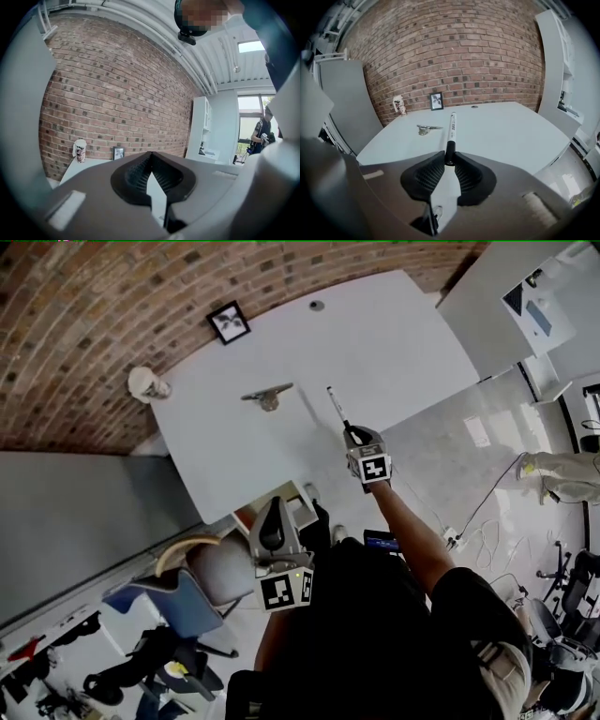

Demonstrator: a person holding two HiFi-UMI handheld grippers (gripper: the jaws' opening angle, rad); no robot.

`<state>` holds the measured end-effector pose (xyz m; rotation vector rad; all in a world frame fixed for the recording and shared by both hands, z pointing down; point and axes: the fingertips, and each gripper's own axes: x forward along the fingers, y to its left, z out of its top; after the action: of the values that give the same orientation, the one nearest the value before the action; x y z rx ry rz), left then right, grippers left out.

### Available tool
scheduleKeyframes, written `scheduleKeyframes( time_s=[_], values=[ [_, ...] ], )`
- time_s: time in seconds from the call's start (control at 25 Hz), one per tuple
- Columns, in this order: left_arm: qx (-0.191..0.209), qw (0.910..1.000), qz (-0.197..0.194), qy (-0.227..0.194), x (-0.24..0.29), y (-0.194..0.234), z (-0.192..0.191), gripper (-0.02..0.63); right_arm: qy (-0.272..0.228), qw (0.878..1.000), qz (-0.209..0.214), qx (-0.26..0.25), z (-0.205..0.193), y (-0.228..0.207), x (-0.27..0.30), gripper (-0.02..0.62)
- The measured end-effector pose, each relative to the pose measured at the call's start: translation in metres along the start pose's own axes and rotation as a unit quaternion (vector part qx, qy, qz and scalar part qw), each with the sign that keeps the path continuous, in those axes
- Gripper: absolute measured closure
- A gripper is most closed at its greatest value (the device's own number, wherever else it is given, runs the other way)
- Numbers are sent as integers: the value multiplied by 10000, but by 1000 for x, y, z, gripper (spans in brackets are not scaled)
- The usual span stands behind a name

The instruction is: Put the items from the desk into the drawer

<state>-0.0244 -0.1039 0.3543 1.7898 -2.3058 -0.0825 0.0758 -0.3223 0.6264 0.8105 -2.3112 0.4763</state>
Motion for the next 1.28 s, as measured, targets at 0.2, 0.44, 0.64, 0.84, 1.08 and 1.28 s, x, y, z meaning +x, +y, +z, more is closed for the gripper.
scheduleKeyframes(
  time_s=[0.2,0.44,0.64,0.84,1.08,1.28],
  values=[
    [89,9998,133,-151,-52,-22,1,592,-302,9993,197,-19,-10,18,-57,525],
    [184,9980,514,-307,-111,-33,6,592,-588,9966,499,-280,-24,46,-112,525],
    [197,9973,643,-287,-139,-34,5,592,-500,9962,649,-290,-48,64,-131,525],
    [125,9967,730,-332,-157,-30,4,592,-458,9945,862,-374,-64,89,-141,525],
    [52,9956,876,-323,-175,-9,-2,592,-227,9937,1000,-444,-86,117,-143,525],
    [-51,9958,889,-225,-189,13,-13,592,-41,9927,1075,-543,-99,146,-141,525]
  ],
)
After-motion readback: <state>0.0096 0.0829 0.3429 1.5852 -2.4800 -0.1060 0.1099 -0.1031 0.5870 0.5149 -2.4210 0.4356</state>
